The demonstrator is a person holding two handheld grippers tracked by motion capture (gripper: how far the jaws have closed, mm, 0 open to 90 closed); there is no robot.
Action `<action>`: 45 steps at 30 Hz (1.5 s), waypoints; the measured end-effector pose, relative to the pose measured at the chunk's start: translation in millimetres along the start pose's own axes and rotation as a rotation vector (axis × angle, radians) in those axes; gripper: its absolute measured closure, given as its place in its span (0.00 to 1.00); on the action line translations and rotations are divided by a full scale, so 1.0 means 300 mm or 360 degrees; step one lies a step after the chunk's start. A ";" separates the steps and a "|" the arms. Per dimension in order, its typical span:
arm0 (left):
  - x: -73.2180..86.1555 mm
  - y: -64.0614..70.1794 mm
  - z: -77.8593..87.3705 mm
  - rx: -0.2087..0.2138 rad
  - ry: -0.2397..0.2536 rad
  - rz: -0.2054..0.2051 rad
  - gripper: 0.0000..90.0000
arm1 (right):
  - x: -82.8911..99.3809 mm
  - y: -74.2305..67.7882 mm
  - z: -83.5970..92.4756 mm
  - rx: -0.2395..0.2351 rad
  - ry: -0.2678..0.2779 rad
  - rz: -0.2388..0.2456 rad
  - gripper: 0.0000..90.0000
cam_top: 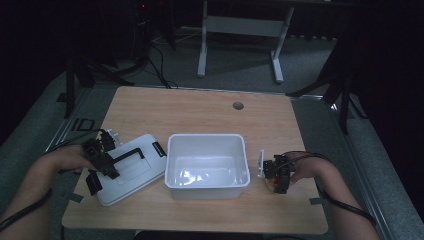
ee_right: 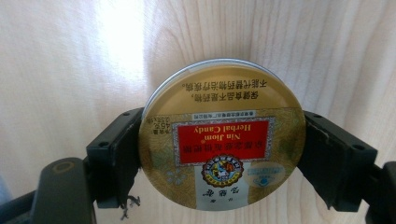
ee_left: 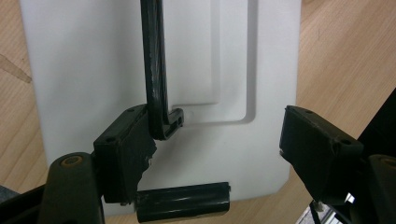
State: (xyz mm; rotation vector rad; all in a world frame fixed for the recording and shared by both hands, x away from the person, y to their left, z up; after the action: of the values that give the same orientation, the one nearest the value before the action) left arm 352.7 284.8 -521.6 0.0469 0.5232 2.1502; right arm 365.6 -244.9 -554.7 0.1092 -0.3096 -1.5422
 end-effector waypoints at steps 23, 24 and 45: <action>-0.006 0.012 0.017 -0.0029 -0.0003 -0.0041 0.27 | -0.073 0.048 0.321 0.0119 0.0113 -0.0043 0.23; -0.006 0.013 0.018 -0.0028 -0.0001 -0.0040 0.28 | -0.081 0.052 0.331 0.0130 0.0121 -0.0038 0.23; 0.000 0.015 0.022 -0.0038 -0.0006 -0.0042 0.27 | -0.255 0.105 0.433 0.0192 0.0176 0.0024 0.23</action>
State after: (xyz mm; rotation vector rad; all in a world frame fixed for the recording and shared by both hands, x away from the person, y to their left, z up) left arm 350.8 285.0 -513.8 0.0308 0.4931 2.1297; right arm 361.7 -151.9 -432.0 0.2852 -0.3150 -1.4960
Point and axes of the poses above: each handheld gripper's, and its own axes: z roughly backward along the jaws, x roughly out of its underside, y roughly to its right, the point moved 6 cm from there along -z, roughly forward along the jaws, and after that the axes turned 13 degrees about x, right-handed, at the moved point
